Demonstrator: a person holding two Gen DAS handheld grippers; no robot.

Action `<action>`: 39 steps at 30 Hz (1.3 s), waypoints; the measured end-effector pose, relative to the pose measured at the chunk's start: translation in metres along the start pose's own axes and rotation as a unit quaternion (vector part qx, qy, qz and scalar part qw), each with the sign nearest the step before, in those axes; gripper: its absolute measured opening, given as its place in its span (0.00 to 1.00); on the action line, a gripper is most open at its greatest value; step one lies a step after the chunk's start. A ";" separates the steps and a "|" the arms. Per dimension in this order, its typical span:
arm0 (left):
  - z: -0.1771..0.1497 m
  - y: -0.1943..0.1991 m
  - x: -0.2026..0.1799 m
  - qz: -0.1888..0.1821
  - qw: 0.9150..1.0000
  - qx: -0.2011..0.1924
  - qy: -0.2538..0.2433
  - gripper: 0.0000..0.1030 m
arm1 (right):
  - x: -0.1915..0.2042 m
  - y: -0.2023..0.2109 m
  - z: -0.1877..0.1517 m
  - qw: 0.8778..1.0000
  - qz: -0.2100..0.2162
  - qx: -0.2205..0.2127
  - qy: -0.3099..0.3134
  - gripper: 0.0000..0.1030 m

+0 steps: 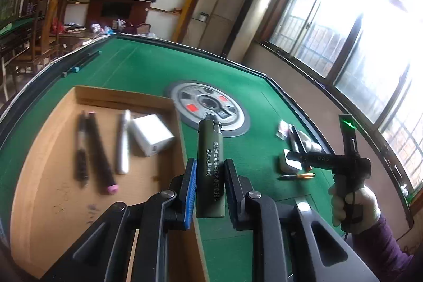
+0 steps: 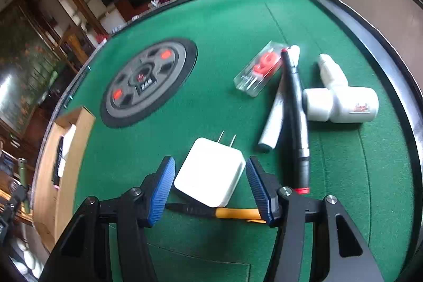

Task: Organize rigid objects
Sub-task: 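Release the olive-green cylinder into the tray with left while right carries the power bank over it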

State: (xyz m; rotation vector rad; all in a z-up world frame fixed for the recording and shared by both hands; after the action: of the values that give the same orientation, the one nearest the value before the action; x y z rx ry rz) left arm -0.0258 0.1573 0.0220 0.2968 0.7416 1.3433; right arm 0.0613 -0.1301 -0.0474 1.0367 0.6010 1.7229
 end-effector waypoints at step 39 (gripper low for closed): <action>0.007 -0.077 0.172 0.176 0.973 0.144 0.050 0.44 | 0.120 0.015 0.004 0.996 0.069 0.004 0.052 0.43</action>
State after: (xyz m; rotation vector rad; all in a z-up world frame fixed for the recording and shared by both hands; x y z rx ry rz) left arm 0.0453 0.3042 -0.0725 0.6171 1.0050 1.5928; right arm 0.0409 -0.0258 0.0101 1.0191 0.6151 1.9054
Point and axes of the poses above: each gripper's, at about its wrist camera, not at the fingertips, and y roughly against the way its jaws point, x to its left, z to its top, the point moved 9 cm from there along -y, roughly the way its jaws point, and after that the axes turned 6 degrees about z, right-handed, at the moved point
